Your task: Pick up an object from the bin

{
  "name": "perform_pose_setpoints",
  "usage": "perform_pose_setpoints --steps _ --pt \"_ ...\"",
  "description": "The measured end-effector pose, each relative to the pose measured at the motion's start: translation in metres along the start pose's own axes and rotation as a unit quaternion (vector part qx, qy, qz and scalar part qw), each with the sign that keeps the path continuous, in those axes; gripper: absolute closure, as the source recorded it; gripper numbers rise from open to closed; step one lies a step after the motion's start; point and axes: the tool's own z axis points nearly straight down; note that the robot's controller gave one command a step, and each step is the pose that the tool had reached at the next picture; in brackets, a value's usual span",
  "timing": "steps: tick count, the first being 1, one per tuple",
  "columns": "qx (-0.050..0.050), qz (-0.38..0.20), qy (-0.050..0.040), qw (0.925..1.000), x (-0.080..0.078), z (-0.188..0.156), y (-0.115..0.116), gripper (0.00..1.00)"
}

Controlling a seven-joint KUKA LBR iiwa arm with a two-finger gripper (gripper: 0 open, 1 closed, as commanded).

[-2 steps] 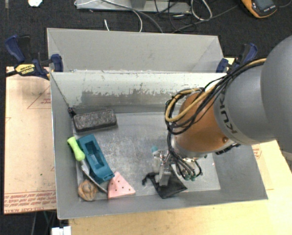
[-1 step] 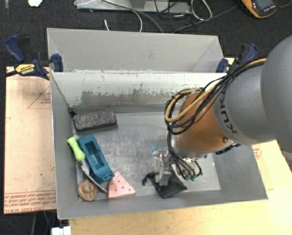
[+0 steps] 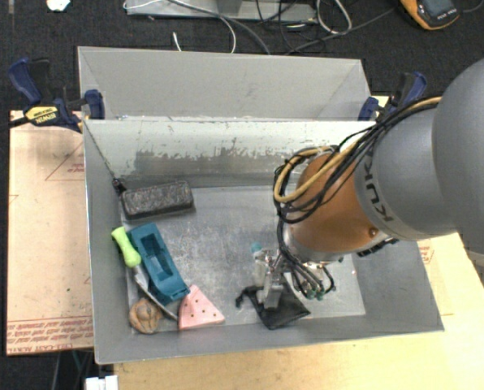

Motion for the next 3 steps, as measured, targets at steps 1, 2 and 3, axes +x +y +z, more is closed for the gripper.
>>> perform_pose_setpoints --steps 1,2,3 --pt "0.0 0.0 0.0 1.0 0.0 0.0 0.0 1.0" --pt "0.0 0.0 0.0 1.0 0.0 0.0 0.0 1.0" --pt "0.0 0.0 0.0006 1.0 0.0006 0.001 0.0 0.0"
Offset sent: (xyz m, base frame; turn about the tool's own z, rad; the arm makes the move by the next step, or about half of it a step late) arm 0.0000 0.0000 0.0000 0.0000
